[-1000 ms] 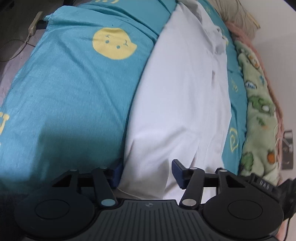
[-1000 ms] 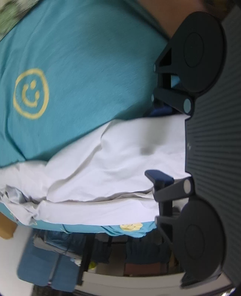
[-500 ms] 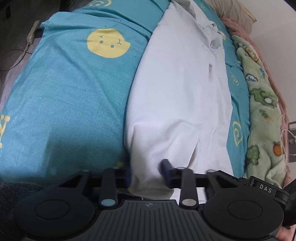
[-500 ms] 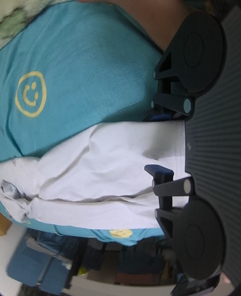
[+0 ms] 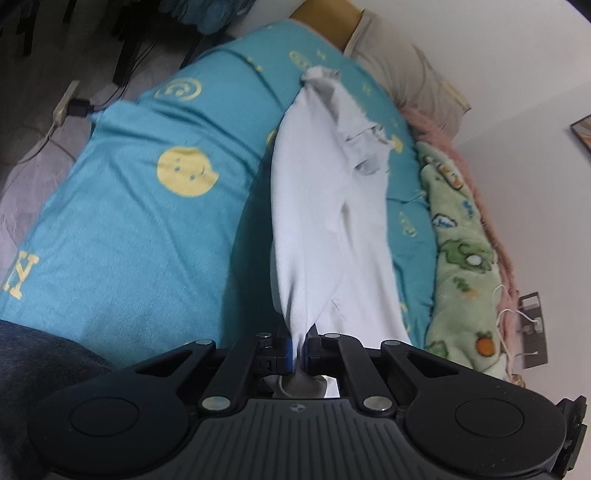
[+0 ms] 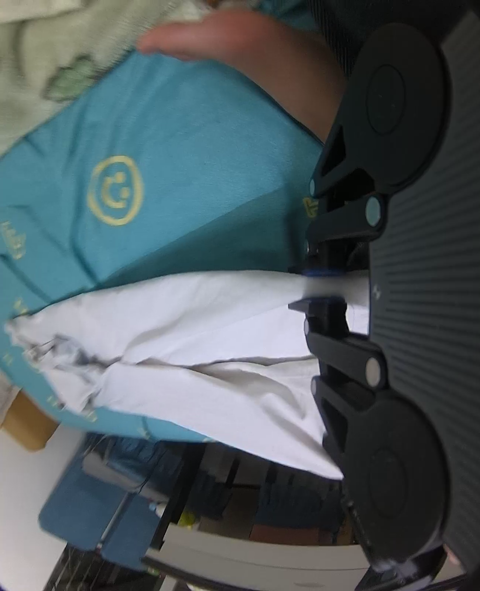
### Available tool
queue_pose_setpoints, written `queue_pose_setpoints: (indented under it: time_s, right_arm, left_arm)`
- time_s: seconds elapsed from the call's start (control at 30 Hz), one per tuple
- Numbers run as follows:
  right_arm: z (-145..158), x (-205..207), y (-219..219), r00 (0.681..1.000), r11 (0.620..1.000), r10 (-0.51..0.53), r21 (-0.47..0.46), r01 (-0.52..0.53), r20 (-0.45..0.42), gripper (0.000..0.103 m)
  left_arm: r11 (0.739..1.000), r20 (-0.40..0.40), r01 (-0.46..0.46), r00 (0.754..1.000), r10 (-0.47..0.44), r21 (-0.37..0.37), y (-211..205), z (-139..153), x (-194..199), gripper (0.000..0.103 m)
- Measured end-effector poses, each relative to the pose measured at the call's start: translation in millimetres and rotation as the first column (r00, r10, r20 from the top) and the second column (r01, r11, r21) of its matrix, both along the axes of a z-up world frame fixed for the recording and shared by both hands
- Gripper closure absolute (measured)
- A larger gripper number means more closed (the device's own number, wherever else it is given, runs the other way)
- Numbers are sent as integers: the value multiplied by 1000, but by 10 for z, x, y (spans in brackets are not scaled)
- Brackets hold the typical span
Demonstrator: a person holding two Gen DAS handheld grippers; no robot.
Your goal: Fold clothes
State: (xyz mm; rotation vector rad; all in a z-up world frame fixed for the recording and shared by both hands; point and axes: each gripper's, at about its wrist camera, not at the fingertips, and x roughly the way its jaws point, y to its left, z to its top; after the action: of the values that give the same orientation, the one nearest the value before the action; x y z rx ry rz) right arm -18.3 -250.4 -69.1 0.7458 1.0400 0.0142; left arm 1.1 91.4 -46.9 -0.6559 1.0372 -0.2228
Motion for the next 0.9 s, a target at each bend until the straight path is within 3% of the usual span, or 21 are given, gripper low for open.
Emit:
queue_pose_setpoints:
  time_s: [0.37, 0.7, 0.9]
  right_arm:
    - [660, -414, -204, 983, 999, -34, 34, 28, 182, 98]
    - [666, -1160, -267, 969, 996, -71, 74, 55, 235, 98]
    - [681, -1172, -302, 968, 994, -90, 83, 73, 233, 98]
  left_arm:
    - [996, 57, -26, 998, 32, -88, 6, 423, -451, 98]
    - [995, 62, -22, 998, 28, -99, 56, 516, -1188, 98]
    - [1000, 74, -24, 997, 25, -18, -31, 644, -1081, 98]
